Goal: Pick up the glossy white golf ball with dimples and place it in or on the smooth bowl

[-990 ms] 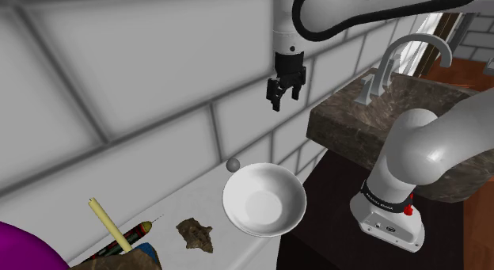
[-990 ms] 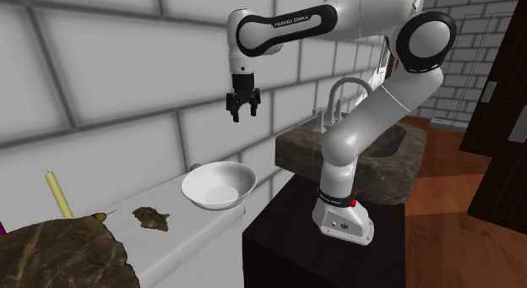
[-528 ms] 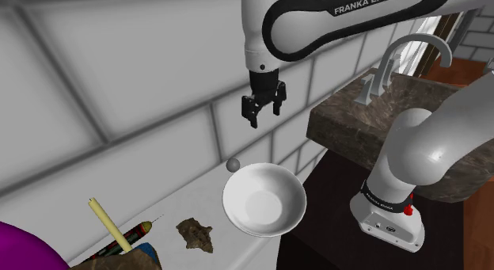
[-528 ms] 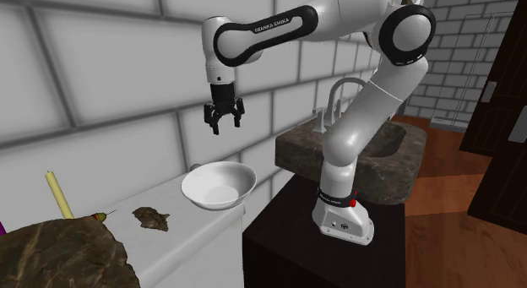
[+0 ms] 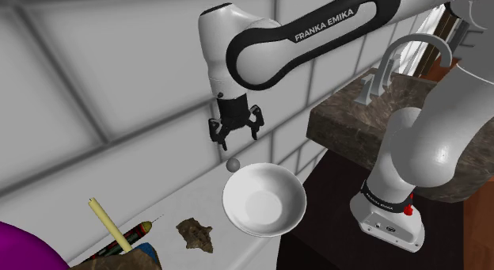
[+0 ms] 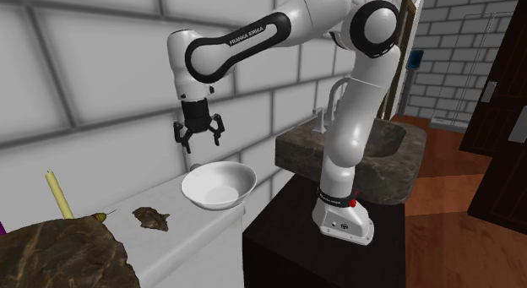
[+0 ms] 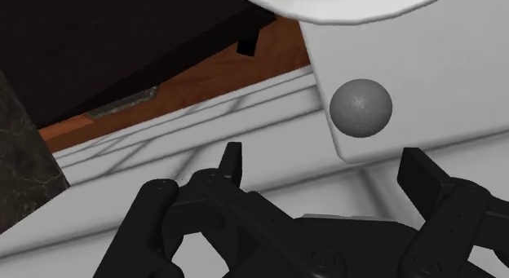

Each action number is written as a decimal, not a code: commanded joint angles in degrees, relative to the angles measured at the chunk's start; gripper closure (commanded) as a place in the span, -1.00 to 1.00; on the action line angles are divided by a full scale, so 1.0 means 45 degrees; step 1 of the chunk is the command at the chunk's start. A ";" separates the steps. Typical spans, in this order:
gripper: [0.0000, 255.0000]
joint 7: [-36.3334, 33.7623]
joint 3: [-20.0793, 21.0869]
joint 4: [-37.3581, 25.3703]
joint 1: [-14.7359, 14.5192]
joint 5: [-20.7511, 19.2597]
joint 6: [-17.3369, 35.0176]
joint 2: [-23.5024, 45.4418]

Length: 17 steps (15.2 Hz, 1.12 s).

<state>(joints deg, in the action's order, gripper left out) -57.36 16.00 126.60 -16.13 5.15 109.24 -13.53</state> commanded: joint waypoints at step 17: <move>-1.00 0.3374 -0.1926 0.0155 -0.2785 -0.0508 0.1719 0.1824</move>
<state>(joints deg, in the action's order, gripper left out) -64.80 8.19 126.72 -28.40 2.86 116.91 -6.21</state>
